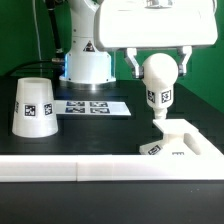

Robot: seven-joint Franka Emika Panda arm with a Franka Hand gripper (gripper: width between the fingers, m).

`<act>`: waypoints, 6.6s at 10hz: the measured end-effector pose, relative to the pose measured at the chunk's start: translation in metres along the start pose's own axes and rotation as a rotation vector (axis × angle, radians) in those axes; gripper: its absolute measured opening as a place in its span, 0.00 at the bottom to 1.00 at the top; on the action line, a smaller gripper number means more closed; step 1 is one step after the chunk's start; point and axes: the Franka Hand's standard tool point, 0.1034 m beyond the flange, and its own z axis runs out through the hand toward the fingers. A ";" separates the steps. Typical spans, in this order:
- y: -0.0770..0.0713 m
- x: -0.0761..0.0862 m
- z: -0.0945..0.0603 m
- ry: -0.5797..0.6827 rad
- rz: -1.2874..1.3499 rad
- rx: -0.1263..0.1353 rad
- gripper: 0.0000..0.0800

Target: Assemble lamp

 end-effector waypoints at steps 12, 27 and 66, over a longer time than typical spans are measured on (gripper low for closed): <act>-0.003 0.038 -0.019 0.027 -0.300 -0.004 0.72; -0.017 0.047 0.004 0.112 -0.342 -0.011 0.72; -0.023 0.027 0.019 -0.227 -0.308 0.074 0.72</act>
Offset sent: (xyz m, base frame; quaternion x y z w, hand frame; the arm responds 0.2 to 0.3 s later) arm 0.0032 -0.0008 0.0222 -0.0347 0.0316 -0.2685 0.9621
